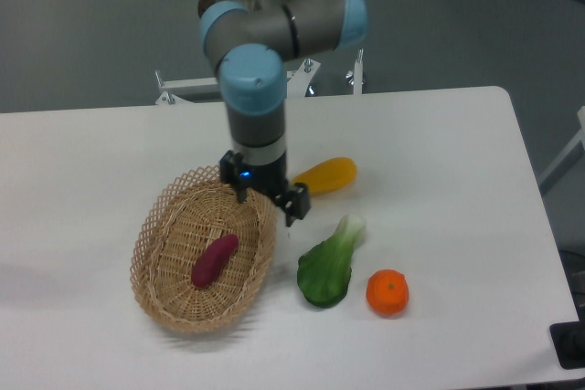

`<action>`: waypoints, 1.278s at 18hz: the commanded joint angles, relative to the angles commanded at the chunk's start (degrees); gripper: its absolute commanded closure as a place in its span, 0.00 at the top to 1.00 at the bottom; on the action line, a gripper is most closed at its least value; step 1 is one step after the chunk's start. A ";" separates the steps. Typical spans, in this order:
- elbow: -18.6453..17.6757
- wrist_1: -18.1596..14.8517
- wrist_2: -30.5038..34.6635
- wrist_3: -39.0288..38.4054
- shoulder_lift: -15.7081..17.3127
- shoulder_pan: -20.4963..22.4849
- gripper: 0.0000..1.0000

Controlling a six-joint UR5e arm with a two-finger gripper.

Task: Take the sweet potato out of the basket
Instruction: 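Move the open gripper over the wicker basket above the purple sweet potato, then lower the gripper into the basket around the purple sweet potato, then close the gripper on the purple sweet potato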

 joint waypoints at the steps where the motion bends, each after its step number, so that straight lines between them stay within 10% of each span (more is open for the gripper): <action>1: 0.00 1.15 0.00 -0.18 -0.71 -0.62 1.00; 23: 1.49 6.34 0.44 -1.76 -8.89 -4.32 1.00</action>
